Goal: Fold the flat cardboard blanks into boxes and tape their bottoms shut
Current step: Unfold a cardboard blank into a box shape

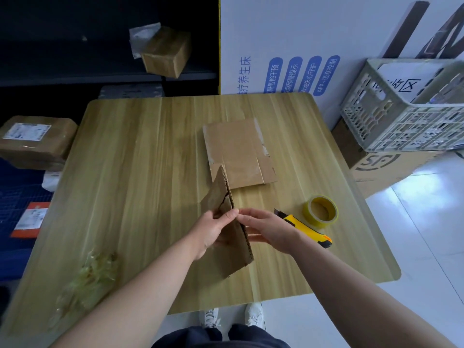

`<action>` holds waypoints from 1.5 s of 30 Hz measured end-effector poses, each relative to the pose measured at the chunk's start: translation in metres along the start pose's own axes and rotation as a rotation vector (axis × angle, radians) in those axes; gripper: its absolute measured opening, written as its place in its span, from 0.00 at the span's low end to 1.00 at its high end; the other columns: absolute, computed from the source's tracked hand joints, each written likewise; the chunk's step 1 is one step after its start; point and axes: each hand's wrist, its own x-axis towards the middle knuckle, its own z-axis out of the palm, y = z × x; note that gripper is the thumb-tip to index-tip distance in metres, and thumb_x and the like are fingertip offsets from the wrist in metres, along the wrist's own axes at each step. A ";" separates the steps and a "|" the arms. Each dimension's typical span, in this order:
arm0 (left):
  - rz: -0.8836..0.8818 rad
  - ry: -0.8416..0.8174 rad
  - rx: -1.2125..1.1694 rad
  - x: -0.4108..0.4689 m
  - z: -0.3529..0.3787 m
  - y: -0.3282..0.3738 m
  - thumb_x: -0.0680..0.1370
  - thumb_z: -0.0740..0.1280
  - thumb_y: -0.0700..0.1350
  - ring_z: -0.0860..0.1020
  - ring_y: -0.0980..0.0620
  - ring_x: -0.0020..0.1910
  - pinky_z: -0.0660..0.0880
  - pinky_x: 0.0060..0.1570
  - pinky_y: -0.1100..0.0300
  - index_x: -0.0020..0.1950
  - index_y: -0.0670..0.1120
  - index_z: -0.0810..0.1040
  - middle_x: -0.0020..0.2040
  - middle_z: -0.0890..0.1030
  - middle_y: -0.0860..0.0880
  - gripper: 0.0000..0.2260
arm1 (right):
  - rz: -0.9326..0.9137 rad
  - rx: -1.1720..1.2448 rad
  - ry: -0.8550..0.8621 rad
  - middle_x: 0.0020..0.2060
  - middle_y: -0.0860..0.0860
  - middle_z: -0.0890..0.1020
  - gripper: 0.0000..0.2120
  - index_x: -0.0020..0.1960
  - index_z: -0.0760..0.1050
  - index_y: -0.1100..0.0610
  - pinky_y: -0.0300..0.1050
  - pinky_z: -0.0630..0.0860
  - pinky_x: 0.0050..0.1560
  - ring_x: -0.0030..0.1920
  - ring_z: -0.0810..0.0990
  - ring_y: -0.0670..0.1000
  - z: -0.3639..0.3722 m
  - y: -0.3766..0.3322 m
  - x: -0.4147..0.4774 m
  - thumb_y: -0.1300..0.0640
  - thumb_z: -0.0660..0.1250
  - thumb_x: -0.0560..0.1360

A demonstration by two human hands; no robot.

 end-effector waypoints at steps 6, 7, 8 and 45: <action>0.016 0.104 0.060 -0.002 -0.012 -0.002 0.76 0.66 0.47 0.80 0.44 0.41 0.81 0.46 0.45 0.46 0.39 0.76 0.42 0.80 0.41 0.10 | -0.012 -0.069 0.057 0.47 0.48 0.84 0.07 0.56 0.78 0.49 0.49 0.79 0.56 0.44 0.82 0.47 0.005 0.002 0.000 0.53 0.67 0.78; 0.040 0.130 0.118 -0.004 -0.014 0.000 0.76 0.65 0.45 0.75 0.46 0.34 0.82 0.42 0.48 0.37 0.41 0.72 0.35 0.74 0.43 0.10 | -0.030 -0.067 0.084 0.46 0.50 0.84 0.05 0.54 0.78 0.49 0.48 0.80 0.54 0.41 0.82 0.47 0.006 0.001 0.000 0.55 0.67 0.78; 0.061 0.160 0.189 -0.006 -0.015 0.003 0.76 0.63 0.44 0.68 0.48 0.30 0.80 0.36 0.54 0.32 0.45 0.66 0.30 0.66 0.46 0.14 | -0.055 -0.077 0.108 0.44 0.52 0.84 0.05 0.53 0.79 0.51 0.48 0.80 0.51 0.39 0.81 0.48 0.006 0.001 0.001 0.58 0.66 0.79; 0.222 0.426 0.650 0.011 -0.081 0.050 0.76 0.65 0.38 0.79 0.49 0.43 0.73 0.33 0.60 0.69 0.49 0.72 0.56 0.79 0.48 0.22 | 0.017 -0.411 0.386 0.38 0.56 0.86 0.14 0.36 0.68 0.58 0.30 0.68 0.22 0.30 0.83 0.45 -0.003 -0.085 0.007 0.65 0.55 0.79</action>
